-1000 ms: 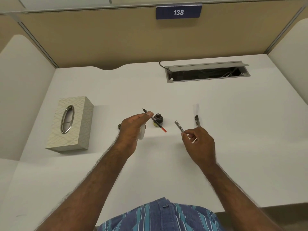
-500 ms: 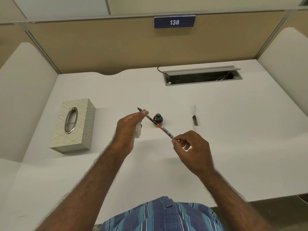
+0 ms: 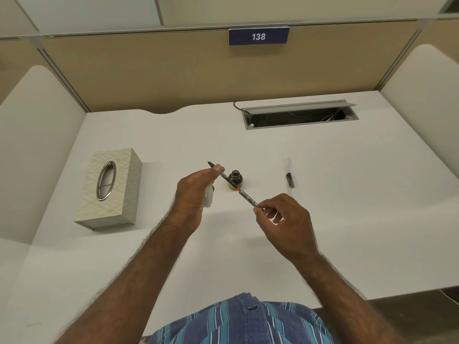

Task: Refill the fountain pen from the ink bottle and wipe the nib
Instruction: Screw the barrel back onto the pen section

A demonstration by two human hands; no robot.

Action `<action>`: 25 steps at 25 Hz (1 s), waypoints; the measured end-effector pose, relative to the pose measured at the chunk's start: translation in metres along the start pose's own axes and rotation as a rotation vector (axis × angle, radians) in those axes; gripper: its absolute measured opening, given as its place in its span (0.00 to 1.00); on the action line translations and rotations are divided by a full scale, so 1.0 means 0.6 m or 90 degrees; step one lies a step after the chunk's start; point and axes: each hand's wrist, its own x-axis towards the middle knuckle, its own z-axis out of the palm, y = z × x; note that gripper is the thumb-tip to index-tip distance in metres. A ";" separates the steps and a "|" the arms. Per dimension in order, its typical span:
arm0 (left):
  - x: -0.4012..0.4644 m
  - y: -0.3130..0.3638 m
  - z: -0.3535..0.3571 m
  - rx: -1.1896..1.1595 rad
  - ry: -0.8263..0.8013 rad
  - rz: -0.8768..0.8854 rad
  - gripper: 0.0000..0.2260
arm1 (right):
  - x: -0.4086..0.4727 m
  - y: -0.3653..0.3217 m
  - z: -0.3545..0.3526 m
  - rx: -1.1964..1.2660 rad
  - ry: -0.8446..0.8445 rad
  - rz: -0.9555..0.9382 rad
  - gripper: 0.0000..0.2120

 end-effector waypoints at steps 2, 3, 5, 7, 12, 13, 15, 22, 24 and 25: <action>-0.005 0.000 0.006 0.016 -0.011 0.001 0.12 | 0.004 -0.007 0.001 0.012 0.003 0.000 0.03; -0.008 0.000 0.010 0.020 -0.019 0.000 0.11 | 0.006 -0.011 0.002 0.017 0.006 0.000 0.03; -0.016 0.000 0.018 0.029 -0.037 0.002 0.09 | 0.011 -0.017 0.005 0.016 0.015 -0.001 0.03; -0.023 -0.001 0.023 0.043 -0.052 0.003 0.09 | 0.015 -0.021 0.008 0.013 0.027 -0.003 0.04; -0.030 0.004 0.031 0.044 -0.055 -0.002 0.08 | 0.020 -0.026 0.011 0.026 0.056 0.001 0.05; -0.031 0.005 0.031 0.043 -0.059 0.002 0.08 | 0.021 -0.028 0.011 0.030 0.060 0.003 0.05; -0.032 0.006 0.029 0.041 -0.074 0.016 0.10 | 0.022 -0.031 0.011 0.050 0.065 0.011 0.05; -0.033 0.010 0.030 0.034 -0.094 0.063 0.08 | 0.028 -0.037 0.007 0.224 0.034 0.108 0.05; -0.035 0.010 0.033 0.031 -0.096 0.069 0.08 | 0.028 -0.038 0.006 0.185 0.039 0.058 0.05; -0.036 0.010 0.035 0.025 -0.098 0.067 0.08 | 0.027 -0.039 0.006 0.168 0.041 0.040 0.05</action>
